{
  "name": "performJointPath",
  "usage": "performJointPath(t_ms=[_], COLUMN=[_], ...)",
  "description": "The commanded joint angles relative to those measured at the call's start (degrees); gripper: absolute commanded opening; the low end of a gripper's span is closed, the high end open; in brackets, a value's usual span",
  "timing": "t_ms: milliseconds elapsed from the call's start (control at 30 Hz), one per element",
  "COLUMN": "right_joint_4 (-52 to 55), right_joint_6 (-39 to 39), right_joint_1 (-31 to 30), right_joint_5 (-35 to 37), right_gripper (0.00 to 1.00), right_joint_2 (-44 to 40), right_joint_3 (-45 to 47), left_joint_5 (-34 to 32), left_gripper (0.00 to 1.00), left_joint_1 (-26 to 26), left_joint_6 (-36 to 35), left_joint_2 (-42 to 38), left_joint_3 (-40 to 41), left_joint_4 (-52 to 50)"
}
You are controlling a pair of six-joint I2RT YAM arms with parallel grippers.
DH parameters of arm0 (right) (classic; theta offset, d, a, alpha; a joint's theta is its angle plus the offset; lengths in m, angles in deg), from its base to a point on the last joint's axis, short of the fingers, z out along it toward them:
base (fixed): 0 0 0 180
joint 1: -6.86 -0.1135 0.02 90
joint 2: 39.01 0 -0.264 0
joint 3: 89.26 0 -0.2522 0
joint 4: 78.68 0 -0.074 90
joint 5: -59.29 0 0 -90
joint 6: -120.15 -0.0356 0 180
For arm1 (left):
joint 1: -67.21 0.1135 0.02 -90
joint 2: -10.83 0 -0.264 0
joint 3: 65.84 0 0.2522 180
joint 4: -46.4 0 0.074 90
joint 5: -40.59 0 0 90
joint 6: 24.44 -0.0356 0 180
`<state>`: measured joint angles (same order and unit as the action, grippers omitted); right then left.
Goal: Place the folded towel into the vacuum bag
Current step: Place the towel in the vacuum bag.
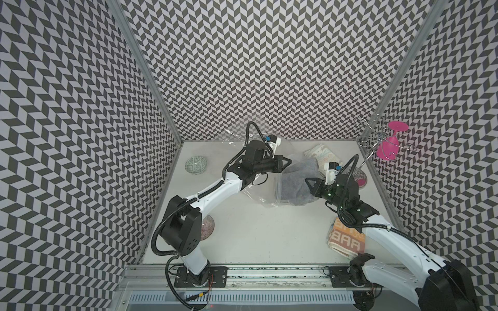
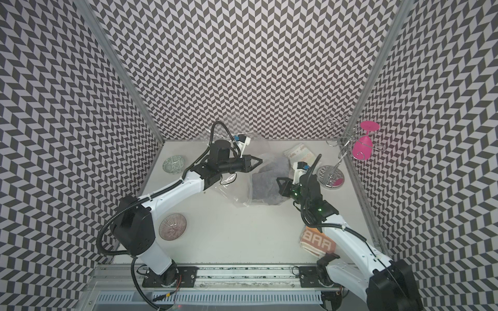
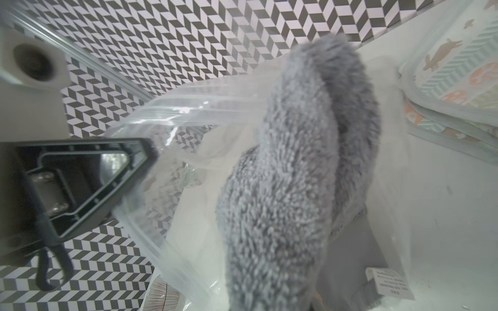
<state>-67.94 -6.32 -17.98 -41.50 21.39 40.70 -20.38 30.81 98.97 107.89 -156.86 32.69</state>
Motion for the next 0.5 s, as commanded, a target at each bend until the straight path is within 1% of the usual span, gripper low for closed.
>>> performJointPath(t_ms=[0,167,267,300,400,433,467], right_joint_4=[-5.9,-5.5,-6.3,-6.7,-8.3,-9.0,-10.3], right_joint_6=[1.9,5.4,6.5,6.2,4.9,4.4,3.8], right_joint_1=[-3.2,-8.4,-8.7,-8.8,-8.3,-7.8,-6.6], right_joint_5=[-3.3,-5.5,-6.6,-6.0,0.6,2.9,3.5], right_gripper=[0.00,0.00,0.00,0.00,0.00,0.00,0.00], right_joint_2=[1.6,4.8,4.5,4.3,3.3,3.2,3.4], right_joint_3=[-2.0,-4.3,-4.0,-3.7,-2.2,-1.6,-1.2], left_joint_5=[-0.5,-0.3,0.6,1.0,2.8,3.5,4.2], left_gripper=[0.00,0.00,0.00,0.00,0.00,0.00,0.00], left_joint_1=[-1.5,-1.7,-1.7,-1.7,-1.7,-1.7,-1.7], left_joint_6=[0.4,-0.1,-0.5,-0.8,-3.3,-4.3,-5.5], left_joint_2=[0.9,3.4,4.2,4.2,2.8,2.1,1.0], left_joint_3=[-2.8,-5.6,-7.3,-7.6,-7.9,-7.7,-7.2], left_joint_4=[3.2,3.6,3.5,3.4,1.3,0.3,-0.9])
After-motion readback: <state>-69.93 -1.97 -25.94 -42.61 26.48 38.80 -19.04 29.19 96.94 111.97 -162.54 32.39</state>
